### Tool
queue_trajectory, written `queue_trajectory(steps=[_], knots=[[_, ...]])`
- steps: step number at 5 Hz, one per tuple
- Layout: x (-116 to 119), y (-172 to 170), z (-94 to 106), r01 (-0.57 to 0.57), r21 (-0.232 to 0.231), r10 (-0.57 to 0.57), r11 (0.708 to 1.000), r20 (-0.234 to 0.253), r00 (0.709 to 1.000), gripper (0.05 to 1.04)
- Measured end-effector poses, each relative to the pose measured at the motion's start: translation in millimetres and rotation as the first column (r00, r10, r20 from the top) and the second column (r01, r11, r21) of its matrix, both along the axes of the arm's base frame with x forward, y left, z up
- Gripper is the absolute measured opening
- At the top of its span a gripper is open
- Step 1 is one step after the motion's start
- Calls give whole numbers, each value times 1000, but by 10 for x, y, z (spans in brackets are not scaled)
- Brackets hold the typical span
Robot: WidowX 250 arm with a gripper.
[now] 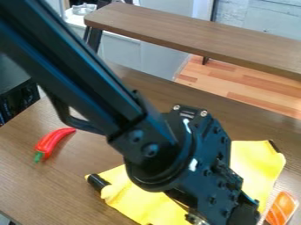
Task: Unfold the cloth from bottom right to top left
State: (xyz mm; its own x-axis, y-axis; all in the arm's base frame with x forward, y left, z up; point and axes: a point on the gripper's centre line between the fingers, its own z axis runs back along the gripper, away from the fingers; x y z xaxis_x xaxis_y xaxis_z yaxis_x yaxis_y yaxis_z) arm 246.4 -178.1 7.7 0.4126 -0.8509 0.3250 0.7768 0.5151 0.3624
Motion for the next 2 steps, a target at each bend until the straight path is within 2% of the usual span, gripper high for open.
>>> queue_trajectory(steps=[2], knots=[[46, -31, -128, -12, 22, 13, 1000, -18, 1000, 999]])
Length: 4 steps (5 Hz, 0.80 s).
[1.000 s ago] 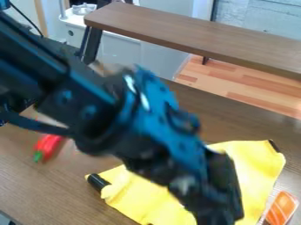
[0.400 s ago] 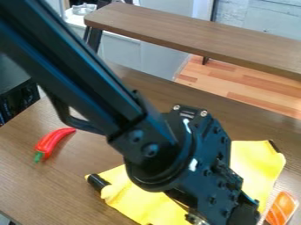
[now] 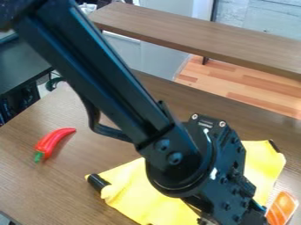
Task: Unfold the cloth from bottom right to top left
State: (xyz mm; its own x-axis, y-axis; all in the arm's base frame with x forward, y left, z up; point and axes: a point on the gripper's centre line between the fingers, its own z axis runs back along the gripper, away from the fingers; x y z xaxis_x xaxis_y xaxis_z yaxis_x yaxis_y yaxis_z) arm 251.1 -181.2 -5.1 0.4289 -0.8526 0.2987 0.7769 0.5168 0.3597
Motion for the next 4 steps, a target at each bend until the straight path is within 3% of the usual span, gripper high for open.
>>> queue_trajectory(steps=[3, 4], knots=[[38, -39, -171, 5, 33, -4, 999, -35, 999, 958], [45, -30, -242, -2, 51, 5, 999, -47, 999, 682]])
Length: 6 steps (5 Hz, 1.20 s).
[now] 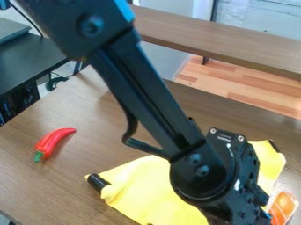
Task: Unfold the cloth from bottom right to top left
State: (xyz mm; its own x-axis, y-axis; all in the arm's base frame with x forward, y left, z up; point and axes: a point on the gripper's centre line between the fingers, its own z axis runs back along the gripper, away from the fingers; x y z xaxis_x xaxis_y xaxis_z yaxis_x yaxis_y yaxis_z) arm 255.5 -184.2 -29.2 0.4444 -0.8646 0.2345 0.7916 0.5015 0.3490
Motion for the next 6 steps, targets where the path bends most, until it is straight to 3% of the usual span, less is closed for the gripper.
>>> queue_trajectory(steps=[1, 2, 3, 4, 6], knots=[[1, 16, -21, -3, 7, 3, 1000, -1, 1000, 358], [8, 12, -21, 0, 9, 0, 1000, 6, 1000, 143], [-22, 23, -38, 10, 6, -10, 1000, -4, 1000, 52], [-3, 58, 24, -7, -16, 7, 1000, -10, 1000, 48], [200, 198, 353, -74, -104, 73, 992, -16, 997, 48]])
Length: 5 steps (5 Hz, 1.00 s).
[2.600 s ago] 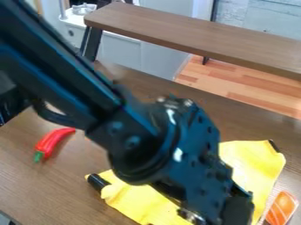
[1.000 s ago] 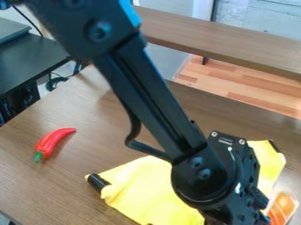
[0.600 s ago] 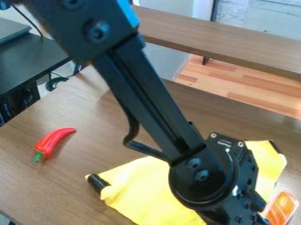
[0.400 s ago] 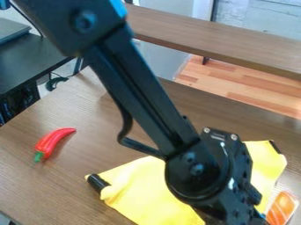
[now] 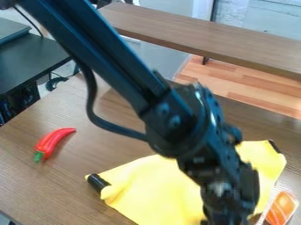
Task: Unfold the cloth from bottom right to top left
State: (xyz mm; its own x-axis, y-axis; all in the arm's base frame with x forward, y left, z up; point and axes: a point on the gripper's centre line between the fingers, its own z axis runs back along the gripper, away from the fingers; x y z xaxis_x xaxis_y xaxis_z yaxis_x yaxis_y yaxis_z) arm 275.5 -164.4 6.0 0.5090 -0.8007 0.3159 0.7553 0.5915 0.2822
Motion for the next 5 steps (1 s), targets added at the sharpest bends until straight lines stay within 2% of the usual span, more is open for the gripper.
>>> queue_trajectory(steps=[1, 2, 4, 5], knots=[[209, 180, 137, -70, -66, 68, 995, -23, 997, 48], [412, 325, 247, -149, -107, 146, 983, -33, 989, 48], [834, 784, 236, -269, -142, 254, 953, -118, 960, 48], [990, 1008, 160, -324, -140, 302, 936, -160, 940, 48]])
